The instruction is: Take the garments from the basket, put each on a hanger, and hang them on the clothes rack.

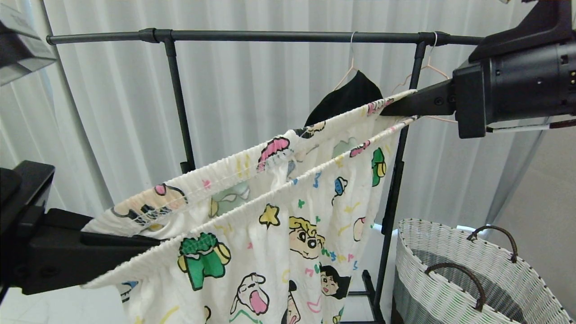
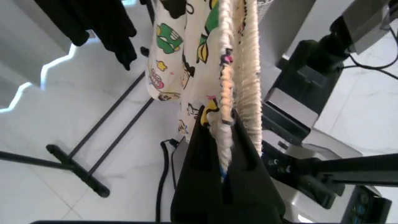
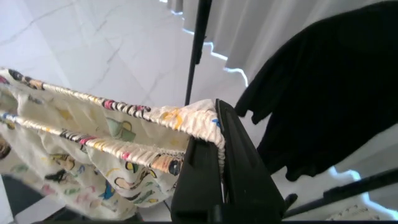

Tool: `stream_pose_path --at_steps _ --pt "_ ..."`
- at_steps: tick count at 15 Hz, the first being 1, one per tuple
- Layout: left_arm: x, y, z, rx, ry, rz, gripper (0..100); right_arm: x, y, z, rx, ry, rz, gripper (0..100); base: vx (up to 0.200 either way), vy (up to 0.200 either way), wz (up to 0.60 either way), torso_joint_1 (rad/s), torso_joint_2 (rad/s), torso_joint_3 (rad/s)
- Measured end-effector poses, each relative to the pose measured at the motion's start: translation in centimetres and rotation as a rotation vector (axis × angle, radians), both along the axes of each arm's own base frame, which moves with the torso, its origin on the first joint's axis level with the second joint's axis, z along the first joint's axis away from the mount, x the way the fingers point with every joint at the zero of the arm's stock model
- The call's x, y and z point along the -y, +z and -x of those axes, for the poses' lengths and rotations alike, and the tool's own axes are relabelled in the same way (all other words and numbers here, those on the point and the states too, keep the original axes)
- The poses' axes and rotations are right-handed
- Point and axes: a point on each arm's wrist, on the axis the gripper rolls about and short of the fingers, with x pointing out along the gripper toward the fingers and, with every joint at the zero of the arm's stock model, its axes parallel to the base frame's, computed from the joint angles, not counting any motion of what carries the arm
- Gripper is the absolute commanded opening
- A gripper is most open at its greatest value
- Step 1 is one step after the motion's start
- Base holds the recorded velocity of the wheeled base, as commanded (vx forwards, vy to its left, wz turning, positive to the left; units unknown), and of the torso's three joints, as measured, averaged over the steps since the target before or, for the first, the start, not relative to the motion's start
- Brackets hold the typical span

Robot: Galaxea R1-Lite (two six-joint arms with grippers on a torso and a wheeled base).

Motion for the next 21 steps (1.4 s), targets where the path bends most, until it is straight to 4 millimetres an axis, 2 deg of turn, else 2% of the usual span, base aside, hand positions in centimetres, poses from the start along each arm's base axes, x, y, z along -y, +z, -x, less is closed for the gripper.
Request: stream_pose_path --at_steps 2,4,7,12,13,21 --pt "0.6 0.3 -1.2 0.020 0.070 -0.021 0 1.2 -0.2 1.2 -0.051 -0.002 0.049 0 0.000 0.000 0.00 0.000 0.00 0.000" --pt "2.1 1.4 -3.7 0.095 0.205 -0.032 0 2.8 -0.2 3.1 -0.103 0.014 0.098 0 0.000 0.000 0.00 0.000 0.00 0.000" --pt "4.2 1.8 -6.8 0.166 0.357 -0.067 0 3.6 0.1 4.6 -0.095 0.053 0.086 0 0.000 0.000 0.00 0.000 0.00 0.000" --pt "5.2 1.1 -8.0 0.141 0.367 -0.086 0 3.8 0.3 4.9 -0.089 0.058 0.080 0 0.000 0.000 0.00 0.000 0.00 0.000" --pt "5.2 1.1 -8.0 0.140 0.366 -0.088 0 3.8 0.2 4.9 -0.090 0.057 0.080 100 0.000 0.000 0.00 0.000 0.00 0.000" --pt "5.3 0.7 -8.2 0.143 0.388 -0.111 0 4.5 -0.8 5.0 -0.109 0.002 0.122 100 0.000 0.000 0.00 0.000 0.00 0.000"
